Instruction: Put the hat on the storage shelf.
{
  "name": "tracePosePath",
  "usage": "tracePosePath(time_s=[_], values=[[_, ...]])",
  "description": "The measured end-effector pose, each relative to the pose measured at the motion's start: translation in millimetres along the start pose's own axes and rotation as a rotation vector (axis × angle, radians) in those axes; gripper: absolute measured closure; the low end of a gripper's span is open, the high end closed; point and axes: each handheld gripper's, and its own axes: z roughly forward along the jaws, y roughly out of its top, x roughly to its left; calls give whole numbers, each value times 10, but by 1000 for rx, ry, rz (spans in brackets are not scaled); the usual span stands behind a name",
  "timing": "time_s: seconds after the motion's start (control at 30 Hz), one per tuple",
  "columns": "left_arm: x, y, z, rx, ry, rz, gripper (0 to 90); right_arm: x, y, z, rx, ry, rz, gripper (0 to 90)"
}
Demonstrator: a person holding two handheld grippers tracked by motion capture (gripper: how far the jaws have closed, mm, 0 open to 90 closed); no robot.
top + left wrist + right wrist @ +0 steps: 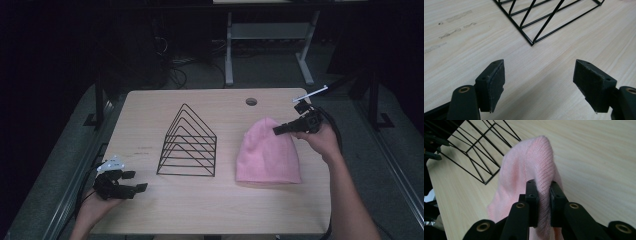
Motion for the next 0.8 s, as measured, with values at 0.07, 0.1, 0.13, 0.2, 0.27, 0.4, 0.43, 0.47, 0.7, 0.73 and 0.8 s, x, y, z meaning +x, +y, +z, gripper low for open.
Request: tracePosePath(time_s=[0.07,0.1,0.13,0.2,0.27,0.4,0.43,0.47,0.7,0.73,0.8], values=[[-3,38,-15,-5,-6,10,256,62,38,-54,-8,-3,-22,803],[-7,50,-20,-7,-8,10,256,100,61,-90,-11,-7,-33,803],[-14,66,-25,-13,-10,12,256,123,73,-113,-13,-9,-40,803],[-21,100,-43,-18,-21,15,256,180,102,-172,-22,-13,-53,803],[-30,127,-56,-16,-28,23,256,235,129,-231,-32,-22,-68,803],[-48,199,-101,-6,-34,47,256,351,187,-331,-47,-31,-98,804],[-55,219,-115,-10,-36,49,256,370,199,-347,-48,-33,-102,804],[-58,246,-134,-13,-42,56,256,392,214,-366,-51,-36,-109,804],[-103,404,-214,-22,-64,83,256,527,323,-537,-97,-64,-138,804],[-110,426,-225,-24,-75,84,256,542,332,-555,-101,-63,-137,804],[-128,472,-251,-25,-89,94,255,590,359,-601,-110,-68,-147,804]])
